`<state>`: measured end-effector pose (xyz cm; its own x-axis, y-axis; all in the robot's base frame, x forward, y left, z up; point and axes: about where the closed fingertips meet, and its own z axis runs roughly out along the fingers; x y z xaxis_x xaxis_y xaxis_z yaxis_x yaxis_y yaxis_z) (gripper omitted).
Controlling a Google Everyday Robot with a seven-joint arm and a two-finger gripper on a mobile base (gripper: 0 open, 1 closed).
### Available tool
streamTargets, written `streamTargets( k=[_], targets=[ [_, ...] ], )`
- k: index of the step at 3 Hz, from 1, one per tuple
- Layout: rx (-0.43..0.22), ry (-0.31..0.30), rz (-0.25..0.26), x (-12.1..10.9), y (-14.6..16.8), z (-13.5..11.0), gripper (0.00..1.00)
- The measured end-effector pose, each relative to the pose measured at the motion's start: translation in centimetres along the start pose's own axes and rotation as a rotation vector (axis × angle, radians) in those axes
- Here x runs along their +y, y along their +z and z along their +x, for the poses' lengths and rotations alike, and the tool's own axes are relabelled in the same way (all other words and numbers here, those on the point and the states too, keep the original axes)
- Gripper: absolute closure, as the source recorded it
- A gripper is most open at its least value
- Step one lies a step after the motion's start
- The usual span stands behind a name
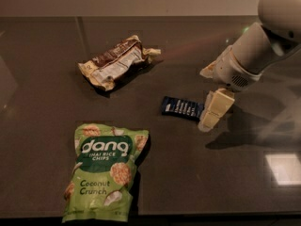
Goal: Move rxbar blueberry near brown chip bag
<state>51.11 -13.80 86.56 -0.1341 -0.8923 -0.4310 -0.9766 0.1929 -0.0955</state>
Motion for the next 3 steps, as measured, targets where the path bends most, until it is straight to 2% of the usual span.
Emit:
streamTargets(
  k=[2,3],
  targets=[
    [-0.002,0.014,-0.058,-0.2,2.9,-0.3,0.00],
    [0.000,0.021,-0.072,-0.1,3.8,-0.1,0.18]
  ],
)
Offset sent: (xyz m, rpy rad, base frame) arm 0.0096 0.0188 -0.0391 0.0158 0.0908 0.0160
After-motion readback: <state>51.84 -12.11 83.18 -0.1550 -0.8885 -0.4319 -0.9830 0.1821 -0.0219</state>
